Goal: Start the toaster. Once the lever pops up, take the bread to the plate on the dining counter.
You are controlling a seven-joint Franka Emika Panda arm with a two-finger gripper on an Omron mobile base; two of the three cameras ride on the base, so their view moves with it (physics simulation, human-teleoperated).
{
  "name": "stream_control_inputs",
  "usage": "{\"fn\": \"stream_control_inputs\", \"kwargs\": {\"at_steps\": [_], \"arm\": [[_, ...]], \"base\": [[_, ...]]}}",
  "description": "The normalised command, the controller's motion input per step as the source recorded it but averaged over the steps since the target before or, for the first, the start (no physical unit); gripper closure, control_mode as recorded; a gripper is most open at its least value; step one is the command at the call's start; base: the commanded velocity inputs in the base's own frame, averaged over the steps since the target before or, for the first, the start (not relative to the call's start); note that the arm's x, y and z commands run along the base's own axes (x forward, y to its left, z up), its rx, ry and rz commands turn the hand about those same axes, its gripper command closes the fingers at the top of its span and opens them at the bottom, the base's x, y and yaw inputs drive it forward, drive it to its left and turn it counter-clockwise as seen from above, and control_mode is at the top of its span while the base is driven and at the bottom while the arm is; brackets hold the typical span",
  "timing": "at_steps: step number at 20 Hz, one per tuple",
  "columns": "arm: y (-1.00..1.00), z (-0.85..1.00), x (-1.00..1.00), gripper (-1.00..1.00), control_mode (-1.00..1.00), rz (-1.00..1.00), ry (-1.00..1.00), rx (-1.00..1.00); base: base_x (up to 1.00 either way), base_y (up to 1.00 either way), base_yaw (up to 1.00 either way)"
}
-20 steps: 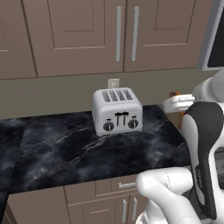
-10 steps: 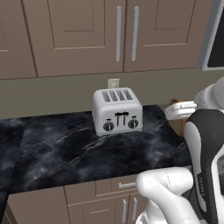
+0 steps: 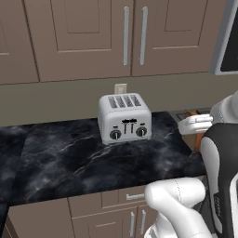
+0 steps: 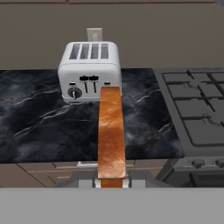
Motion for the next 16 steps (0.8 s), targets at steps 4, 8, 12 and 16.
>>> {"fn": "stream_control_inputs", "kwargs": {"at_steps": [4,8,12,16], "arm": [[0.00,0.00,-0.11,1.00,1.00,0.00,0.00,0.00],[0.00,0.00,0.00,1.00,1.00,0.00,0.00,0.00],[0.00,0.00,0.00,1.00,1.00,0.00,0.00,0.00],[0.00,0.00,0.00,1.00,1.00,0.00,0.00,0.00]], "base": [[-0.03,0.00,0.00],[-0.29,0.00,0.00],[-0.72,-0.01,0.05],[-0.96,-0.02,0.27]]}}
